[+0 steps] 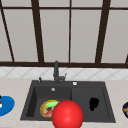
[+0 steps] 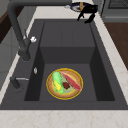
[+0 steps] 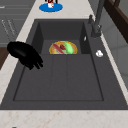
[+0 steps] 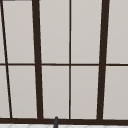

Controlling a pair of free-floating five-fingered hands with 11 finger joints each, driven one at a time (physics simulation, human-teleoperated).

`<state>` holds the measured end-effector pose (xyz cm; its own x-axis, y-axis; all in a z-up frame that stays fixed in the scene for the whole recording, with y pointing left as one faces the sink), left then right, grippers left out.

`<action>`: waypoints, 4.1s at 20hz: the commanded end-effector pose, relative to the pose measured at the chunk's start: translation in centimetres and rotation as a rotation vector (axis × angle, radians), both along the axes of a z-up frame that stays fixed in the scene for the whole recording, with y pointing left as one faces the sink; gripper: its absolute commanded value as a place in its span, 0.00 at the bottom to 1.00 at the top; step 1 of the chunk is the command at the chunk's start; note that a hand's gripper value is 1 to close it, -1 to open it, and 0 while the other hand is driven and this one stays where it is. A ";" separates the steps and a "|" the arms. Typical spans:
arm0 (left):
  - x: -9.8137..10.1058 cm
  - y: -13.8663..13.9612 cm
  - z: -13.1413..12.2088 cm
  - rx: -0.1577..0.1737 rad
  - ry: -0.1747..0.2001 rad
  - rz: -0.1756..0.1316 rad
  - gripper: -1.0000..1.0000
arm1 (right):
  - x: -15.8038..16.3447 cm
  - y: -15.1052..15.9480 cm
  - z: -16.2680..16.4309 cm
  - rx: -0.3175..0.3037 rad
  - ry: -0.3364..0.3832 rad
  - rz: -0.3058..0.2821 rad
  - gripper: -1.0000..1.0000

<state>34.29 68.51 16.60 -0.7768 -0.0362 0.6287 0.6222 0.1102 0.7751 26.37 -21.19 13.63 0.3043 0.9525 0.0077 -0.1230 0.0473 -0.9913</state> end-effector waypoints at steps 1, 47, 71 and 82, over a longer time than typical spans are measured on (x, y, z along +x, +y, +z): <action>0.0 -0.3 1.5 0.000 -0.008 0.000 0.00 | 0.0 0.0 0.0 0.000 0.000 0.000 0.50; -0.8 -21.1 6.1 0.052 0.045 0.024 0.00 | 0.0 0.0 0.0 0.000 0.000 0.000 0.50; -13.2 -33.7 4.7 0.089 -0.012 -0.005 0.00 | 0.0 0.0 0.0 0.000 0.000 0.000 0.50; -17.2 -35.2 4.9 0.081 -0.040 -0.003 0.00 | 0.0 0.0 0.0 0.000 0.000 0.000 0.50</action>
<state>18.03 33.30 21.50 -0.7686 -0.0779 0.6349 0.6329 0.0514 0.7725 26.37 -21.19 13.63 0.3043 0.9525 0.0077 -0.1230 0.0473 -0.9913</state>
